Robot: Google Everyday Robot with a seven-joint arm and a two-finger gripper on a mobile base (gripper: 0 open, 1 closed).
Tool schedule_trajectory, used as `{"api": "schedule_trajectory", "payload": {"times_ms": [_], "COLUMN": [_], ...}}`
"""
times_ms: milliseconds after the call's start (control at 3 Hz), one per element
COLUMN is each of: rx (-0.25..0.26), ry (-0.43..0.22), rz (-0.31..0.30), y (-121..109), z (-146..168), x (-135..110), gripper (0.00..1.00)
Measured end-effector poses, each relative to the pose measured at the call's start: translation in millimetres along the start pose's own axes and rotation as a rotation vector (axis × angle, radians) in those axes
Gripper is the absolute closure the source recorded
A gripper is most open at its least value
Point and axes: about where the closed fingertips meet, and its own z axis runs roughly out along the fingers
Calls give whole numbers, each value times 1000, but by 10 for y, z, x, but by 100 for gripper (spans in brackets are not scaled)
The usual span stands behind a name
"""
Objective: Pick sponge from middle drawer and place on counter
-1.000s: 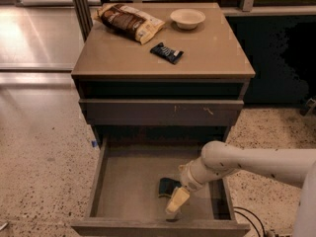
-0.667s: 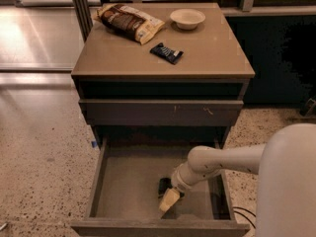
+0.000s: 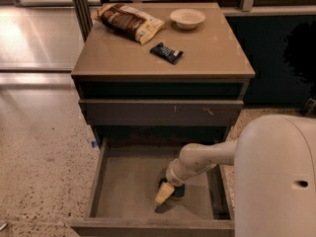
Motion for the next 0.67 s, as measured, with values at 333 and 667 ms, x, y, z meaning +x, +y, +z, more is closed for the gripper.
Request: {"api": "schedule_trajectory", "payload": {"times_ms": [333,667], "rx": [0,-11], "ry": [0,30], "rz": [0,44], "y": [0,2], "z": [1,102], "x": [1,180], "gripper": [0,0]}}
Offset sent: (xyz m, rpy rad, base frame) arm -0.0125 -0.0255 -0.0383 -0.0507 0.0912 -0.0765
